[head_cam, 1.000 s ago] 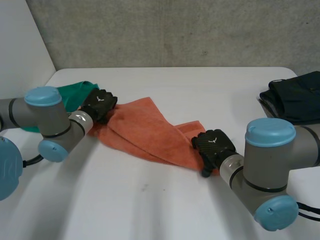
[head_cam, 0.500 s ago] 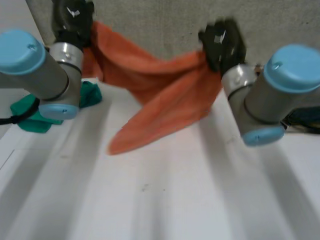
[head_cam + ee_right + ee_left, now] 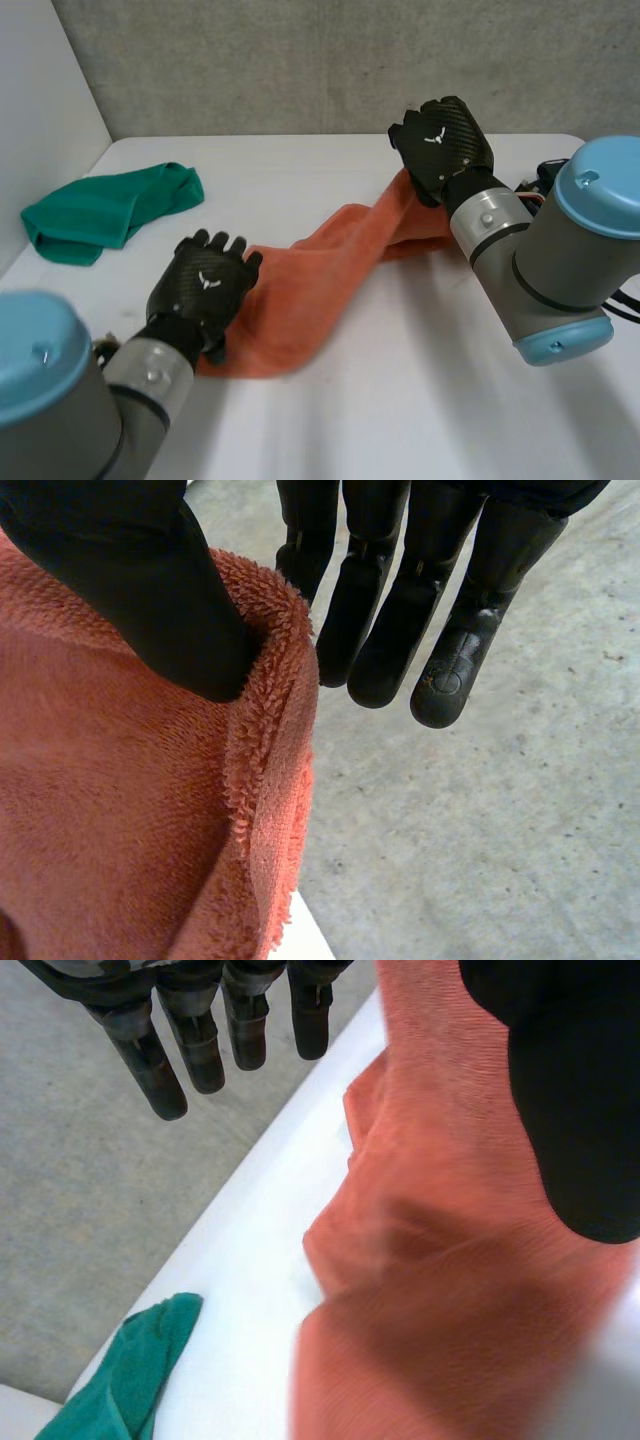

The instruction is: Fold the laundry.

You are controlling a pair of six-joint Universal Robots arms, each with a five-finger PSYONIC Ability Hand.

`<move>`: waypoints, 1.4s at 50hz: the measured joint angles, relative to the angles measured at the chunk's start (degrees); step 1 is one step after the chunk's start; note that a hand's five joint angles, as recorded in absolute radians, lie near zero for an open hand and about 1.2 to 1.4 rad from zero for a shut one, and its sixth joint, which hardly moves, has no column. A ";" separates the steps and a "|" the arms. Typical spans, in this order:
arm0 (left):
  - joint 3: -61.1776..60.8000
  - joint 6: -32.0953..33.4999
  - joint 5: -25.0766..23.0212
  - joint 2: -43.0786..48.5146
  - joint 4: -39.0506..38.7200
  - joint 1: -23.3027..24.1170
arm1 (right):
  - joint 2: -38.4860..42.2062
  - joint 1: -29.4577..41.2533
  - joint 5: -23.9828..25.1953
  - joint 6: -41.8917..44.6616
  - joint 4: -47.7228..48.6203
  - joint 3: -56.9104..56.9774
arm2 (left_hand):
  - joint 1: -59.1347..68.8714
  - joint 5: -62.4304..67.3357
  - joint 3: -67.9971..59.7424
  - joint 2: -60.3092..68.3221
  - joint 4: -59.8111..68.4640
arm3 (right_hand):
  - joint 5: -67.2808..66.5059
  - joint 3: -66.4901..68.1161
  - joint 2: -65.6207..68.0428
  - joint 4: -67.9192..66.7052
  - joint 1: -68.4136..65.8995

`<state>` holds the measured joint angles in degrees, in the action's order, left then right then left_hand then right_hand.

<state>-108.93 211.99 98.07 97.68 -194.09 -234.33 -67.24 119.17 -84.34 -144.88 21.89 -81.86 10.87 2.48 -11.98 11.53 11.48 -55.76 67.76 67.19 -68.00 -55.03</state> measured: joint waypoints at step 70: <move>50.92 -15.46 -29.63 45.64 10.36 -10.93 | -16.25 -0.13 11.56 -6.20 0.06 -6.37 | 27.76 24.38 -24.84 25.86 25.46 | 0.00 0.00 0.00 0.00 0.00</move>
<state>-58.01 196.53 68.44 143.31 -183.73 -245.26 -83.49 119.04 -72.78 -151.08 21.95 -88.23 38.63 26.86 -36.83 37.39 36.94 -55.76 67.76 67.19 -68.01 -55.03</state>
